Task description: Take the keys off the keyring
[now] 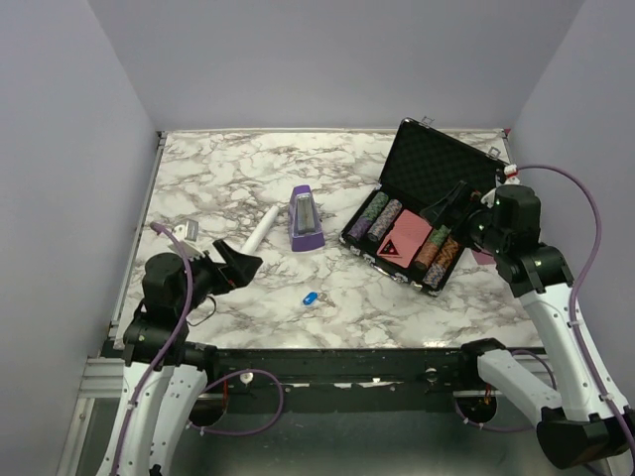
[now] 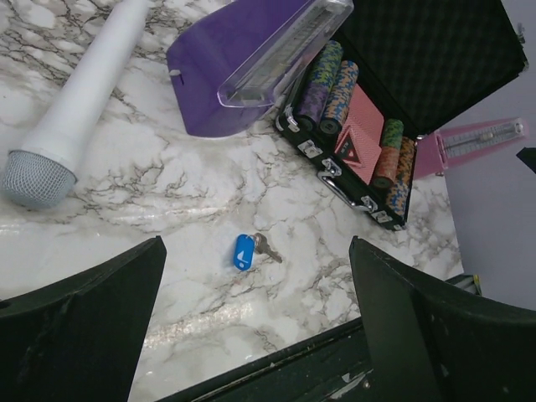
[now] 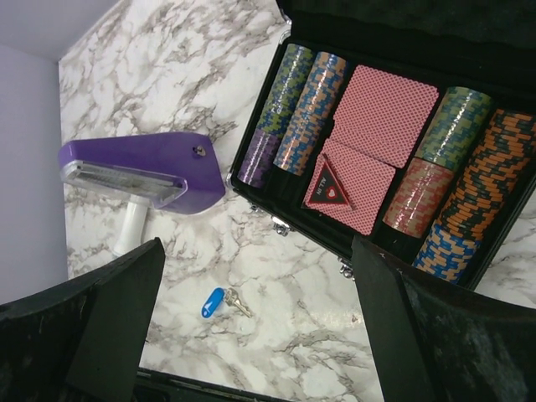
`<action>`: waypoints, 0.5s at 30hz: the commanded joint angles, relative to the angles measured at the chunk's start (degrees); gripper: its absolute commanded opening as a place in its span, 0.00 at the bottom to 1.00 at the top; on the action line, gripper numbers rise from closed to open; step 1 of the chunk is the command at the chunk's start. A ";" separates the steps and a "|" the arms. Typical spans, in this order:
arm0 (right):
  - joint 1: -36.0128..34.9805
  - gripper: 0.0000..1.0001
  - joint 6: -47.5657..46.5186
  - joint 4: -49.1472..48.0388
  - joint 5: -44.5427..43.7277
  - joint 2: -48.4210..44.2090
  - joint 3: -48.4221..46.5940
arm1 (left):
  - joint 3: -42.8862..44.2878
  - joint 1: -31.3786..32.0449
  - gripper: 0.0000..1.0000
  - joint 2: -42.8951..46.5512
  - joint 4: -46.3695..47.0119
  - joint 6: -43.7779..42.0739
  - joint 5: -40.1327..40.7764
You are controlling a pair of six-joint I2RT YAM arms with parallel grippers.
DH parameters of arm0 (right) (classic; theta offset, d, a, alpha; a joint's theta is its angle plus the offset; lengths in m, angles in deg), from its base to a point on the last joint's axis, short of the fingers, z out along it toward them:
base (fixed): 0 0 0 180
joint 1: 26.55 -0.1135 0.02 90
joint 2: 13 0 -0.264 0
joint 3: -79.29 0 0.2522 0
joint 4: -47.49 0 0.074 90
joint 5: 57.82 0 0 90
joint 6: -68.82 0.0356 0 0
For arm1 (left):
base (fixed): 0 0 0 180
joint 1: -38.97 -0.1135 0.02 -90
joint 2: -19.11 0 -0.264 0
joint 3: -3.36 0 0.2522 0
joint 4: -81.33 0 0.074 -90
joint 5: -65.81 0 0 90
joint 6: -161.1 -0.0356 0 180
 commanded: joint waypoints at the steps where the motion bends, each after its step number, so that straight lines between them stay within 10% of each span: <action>1: -0.24 1.00 1.36 1.57 -3.20 -1.85 0.71 | -3.44 0.10 0.99 -1.35 2.42 2.69 0.15; 15: -0.24 1.00 3.63 -2.99 11.65 0.44 5.80 | -10.55 9.93 0.93 -5.05 3.72 11.48 0.85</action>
